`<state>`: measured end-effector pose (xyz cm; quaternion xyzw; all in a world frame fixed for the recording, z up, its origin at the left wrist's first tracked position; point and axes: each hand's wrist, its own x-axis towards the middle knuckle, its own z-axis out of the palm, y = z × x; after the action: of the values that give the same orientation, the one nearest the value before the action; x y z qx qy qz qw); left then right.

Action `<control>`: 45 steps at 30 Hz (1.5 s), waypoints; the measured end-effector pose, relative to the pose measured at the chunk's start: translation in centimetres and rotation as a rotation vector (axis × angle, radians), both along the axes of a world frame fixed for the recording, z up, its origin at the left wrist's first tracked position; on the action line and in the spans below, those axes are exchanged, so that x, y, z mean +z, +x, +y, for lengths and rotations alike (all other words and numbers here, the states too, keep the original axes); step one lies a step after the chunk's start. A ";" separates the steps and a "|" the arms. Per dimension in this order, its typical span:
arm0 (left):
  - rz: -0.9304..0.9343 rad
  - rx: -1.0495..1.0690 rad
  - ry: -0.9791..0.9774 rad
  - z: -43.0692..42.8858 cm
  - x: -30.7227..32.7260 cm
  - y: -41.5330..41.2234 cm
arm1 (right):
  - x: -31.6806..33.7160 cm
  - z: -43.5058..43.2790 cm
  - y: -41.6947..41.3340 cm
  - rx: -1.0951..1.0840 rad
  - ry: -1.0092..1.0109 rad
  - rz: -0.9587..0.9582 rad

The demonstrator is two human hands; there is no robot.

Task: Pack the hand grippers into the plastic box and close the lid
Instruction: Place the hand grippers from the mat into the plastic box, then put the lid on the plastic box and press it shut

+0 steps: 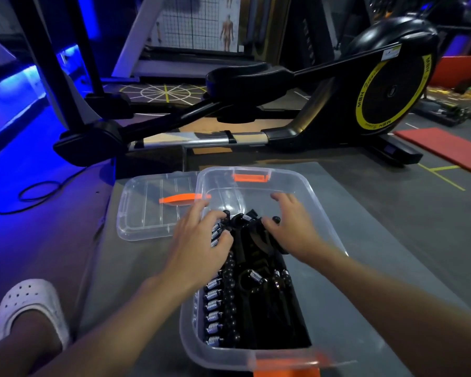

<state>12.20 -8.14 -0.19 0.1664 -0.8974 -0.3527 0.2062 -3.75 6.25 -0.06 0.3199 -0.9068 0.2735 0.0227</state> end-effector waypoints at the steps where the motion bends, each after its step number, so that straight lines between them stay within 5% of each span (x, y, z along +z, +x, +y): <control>1: -0.006 0.015 0.001 0.1 0.1 0.0 | 1.0 0.8 0.0 -0.026 0.085 0.116; 4: -0.026 0.008 0.044 0.3 0.3 0.1 | 2.4 3.7 -0.2 -0.168 0.284 0.196; 8: -0.028 -0.014 0.058 0.3 0.3 0.3 | 1.3 6.4 0.1 -0.094 0.321 -0.131; 18: 0.145 0.229 0.248 -5.2 -1.4 -1.6 | 0.8 7.5 -1.2 0.016 0.272 -0.116; 23: -0.129 0.223 0.085 -10.3 -6.0 -3.2 | 1.4 3.8 -2.4 -0.014 0.393 0.126; 28: -0.306 0.160 -0.072 -13.7 -8.9 -5.1 | 1.5 -6.9 0.9 0.272 0.098 -0.081; 35: -0.415 0.203 -0.027 -18.7 -13.2 -5.5 | 0.0 -15.4 1.3 0.368 0.209 -0.163; 41: -0.521 0.210 -0.328 -20.3 -15.0 -5.9 | -0.3 -15.7 1.3 0.372 0.214 -0.190; 45: -0.476 0.201 -0.363 -20.2 -14.6 -5.6 | -0.1 -15.5 1.3 0.383 0.231 -0.197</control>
<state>6.58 -28.30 -14.80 0.2927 -0.9478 -0.1158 0.0503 -2.43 -9.30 -0.18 0.4583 -0.8526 0.1974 -0.1548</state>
